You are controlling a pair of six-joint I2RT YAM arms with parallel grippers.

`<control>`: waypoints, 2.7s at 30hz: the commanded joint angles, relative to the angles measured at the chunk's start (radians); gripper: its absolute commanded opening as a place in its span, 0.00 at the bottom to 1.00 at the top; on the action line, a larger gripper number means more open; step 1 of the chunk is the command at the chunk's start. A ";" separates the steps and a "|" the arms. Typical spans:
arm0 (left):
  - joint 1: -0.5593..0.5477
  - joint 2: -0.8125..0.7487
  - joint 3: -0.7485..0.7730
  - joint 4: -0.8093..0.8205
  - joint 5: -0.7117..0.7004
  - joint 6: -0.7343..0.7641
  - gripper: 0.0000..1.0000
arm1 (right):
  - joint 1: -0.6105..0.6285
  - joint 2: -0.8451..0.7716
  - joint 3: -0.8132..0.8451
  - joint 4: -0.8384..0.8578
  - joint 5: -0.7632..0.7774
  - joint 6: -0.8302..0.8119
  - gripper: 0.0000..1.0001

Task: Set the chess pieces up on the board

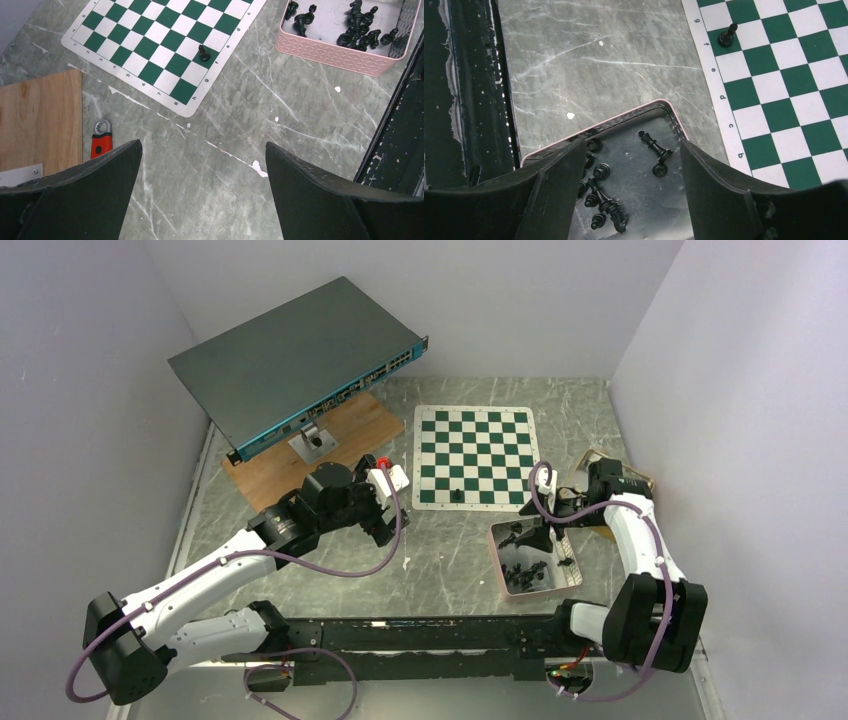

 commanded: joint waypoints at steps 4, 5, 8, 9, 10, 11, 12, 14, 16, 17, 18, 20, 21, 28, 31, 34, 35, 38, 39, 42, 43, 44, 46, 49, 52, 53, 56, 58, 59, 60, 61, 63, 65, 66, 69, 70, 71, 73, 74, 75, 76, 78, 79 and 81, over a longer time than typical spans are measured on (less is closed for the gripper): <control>0.002 0.003 0.027 0.037 0.044 -0.024 0.99 | -0.022 -0.011 0.010 -0.015 -0.019 -0.087 0.72; 0.001 0.007 0.031 0.033 0.051 -0.028 0.99 | -0.023 -0.014 0.008 -0.010 -0.011 -0.083 0.72; 0.001 0.009 0.041 0.024 0.074 -0.038 0.99 | -0.037 -0.030 0.006 0.003 0.015 -0.056 0.72; 0.001 0.009 0.041 0.027 0.077 -0.039 0.99 | -0.047 -0.037 0.006 0.005 0.018 -0.052 0.72; 0.001 0.007 0.040 0.028 0.078 -0.041 0.99 | -0.056 -0.044 0.004 0.003 0.018 -0.053 0.72; 0.001 0.006 0.042 0.025 0.079 -0.040 0.99 | -0.064 -0.050 0.000 0.005 0.022 -0.054 0.72; 0.001 0.004 0.043 0.023 0.078 -0.039 0.99 | -0.070 -0.054 -0.005 0.011 0.027 -0.056 0.72; 0.001 -0.003 0.040 0.024 0.069 -0.037 0.99 | -0.072 -0.056 -0.013 0.010 0.039 -0.068 0.73; 0.001 -0.008 0.037 0.025 0.058 -0.033 0.99 | -0.071 -0.055 -0.020 -0.013 0.032 -0.114 0.73; 0.001 -0.010 0.037 0.025 0.054 -0.031 0.99 | -0.071 -0.055 -0.026 -0.032 0.026 -0.156 0.73; 0.001 -0.012 0.037 0.024 0.051 -0.030 0.99 | -0.072 -0.056 -0.037 -0.048 0.020 -0.217 0.73; 0.001 -0.015 0.034 0.027 0.048 -0.029 0.99 | -0.069 -0.059 -0.058 -0.062 0.029 -0.300 0.77; 0.001 -0.016 0.034 0.027 0.047 -0.029 0.99 | -0.068 -0.060 -0.064 -0.059 0.039 -0.330 0.79; 0.001 -0.032 0.034 0.033 0.036 -0.044 0.99 | -0.061 0.013 -0.021 -0.046 0.103 -0.396 0.77; 0.006 -0.032 0.056 0.027 0.011 -0.088 0.99 | -0.061 0.017 -0.036 -0.019 0.044 -0.366 0.75; 0.035 -0.008 0.140 0.008 0.106 -0.211 0.99 | -0.061 0.009 -0.038 -0.022 0.045 -0.360 0.75; 0.038 0.008 0.179 -0.012 0.122 -0.266 0.99 | -0.061 0.005 -0.036 -0.016 0.050 -0.349 0.75; 0.038 0.050 0.309 -0.083 0.140 -0.394 0.99 | -0.061 -0.007 -0.049 -0.005 0.036 -0.337 0.75; 0.038 0.057 0.342 -0.091 0.145 -0.428 0.99 | -0.062 -0.011 -0.053 -0.007 0.031 -0.336 0.75; 0.040 0.068 0.404 -0.086 0.142 -0.542 0.99 | -0.062 -0.019 -0.067 0.001 0.035 -0.336 0.76; 0.040 0.077 0.445 -0.097 0.140 -0.580 0.99 | -0.062 -0.019 -0.068 0.002 0.035 -0.338 0.76; 0.040 0.089 0.481 -0.117 0.139 -0.610 0.99 | -0.062 -0.016 -0.067 -0.004 0.035 -0.343 0.76; 0.040 0.117 0.557 -0.163 0.138 -0.672 0.99 | -0.062 -0.013 -0.061 -0.013 0.031 -0.344 0.76; 0.040 0.164 0.662 -0.222 0.149 -0.746 0.99 | -0.062 -0.014 -0.061 -0.011 0.029 -0.340 0.76; 0.041 0.195 0.738 -0.264 0.147 -0.808 0.99 | -0.062 -0.015 -0.063 -0.010 0.026 -0.339 0.76; 0.040 0.201 0.758 -0.272 0.143 -0.823 0.99 | -0.062 -0.015 -0.063 -0.010 0.024 -0.340 0.76; 0.040 0.204 0.805 -0.284 0.120 -0.862 0.99 | -0.062 -0.005 -0.057 -0.020 0.016 -0.344 0.76; 0.041 0.199 0.822 -0.286 0.110 -0.878 0.99 | -0.062 0.003 -0.055 -0.028 0.012 -0.348 0.76; 0.040 0.196 0.826 -0.287 0.109 -0.886 0.99 | -0.062 0.006 -0.056 -0.030 0.013 -0.348 0.76; 0.040 0.197 0.832 -0.291 0.102 -0.889 0.99 | -0.062 0.007 -0.056 -0.031 0.015 -0.345 0.76; 0.041 0.198 0.839 -0.295 0.100 -0.893 0.99 | -0.062 0.008 -0.056 -0.030 0.015 -0.345 0.76; 0.042 0.204 0.855 -0.303 0.095 -0.898 0.99 | -0.062 0.004 -0.058 -0.025 0.015 -0.337 0.76; 0.044 0.208 0.869 -0.309 0.096 -0.896 0.99 | -0.062 0.005 -0.058 -0.023 0.015 -0.332 0.76; 0.047 0.207 0.870 -0.308 0.101 -0.897 0.99 | -0.062 0.008 -0.058 -0.023 0.015 -0.331 0.76; 0.051 0.197 0.864 -0.301 0.103 -0.890 0.99 | -0.062 0.013 -0.056 -0.026 0.014 -0.332 0.76; 0.055 0.195 0.858 -0.295 0.109 -0.891 0.99 | -0.062 0.013 -0.056 -0.026 0.014 -0.331 0.76; 0.059 0.193 0.853 -0.289 0.119 -0.893 0.99 | -0.062 0.014 -0.057 -0.021 0.015 -0.326 0.76; 0.063 0.196 0.854 -0.280 0.129 -0.885 0.99 | -0.062 0.009 -0.056 -0.012 0.017 -0.309 0.76; 0.063 0.200 0.858 -0.279 0.130 -0.873 0.99 | -0.062 0.010 -0.055 -0.009 0.017 -0.302 0.76; 0.064 0.197 0.856 -0.273 0.132 -0.858 0.99 | -0.062 0.009 -0.054 -0.006 0.017 -0.295 0.76; 0.063 0.193 0.847 -0.266 0.131 -0.841 0.99 | -0.062 0.010 -0.052 -0.006 0.017 -0.294 0.76; 0.066 0.174 0.807 -0.248 0.119 -0.785 0.99 | -0.062 0.012 -0.048 -0.013 0.019 -0.302 0.76; 0.067 0.162 0.778 -0.234 0.119 -0.754 0.99 | -0.062 0.013 -0.048 -0.015 0.022 -0.306 0.76; 0.071 0.119 0.688 -0.188 0.134 -0.690 0.99 | -0.062 0.013 -0.050 -0.012 0.034 -0.312 0.76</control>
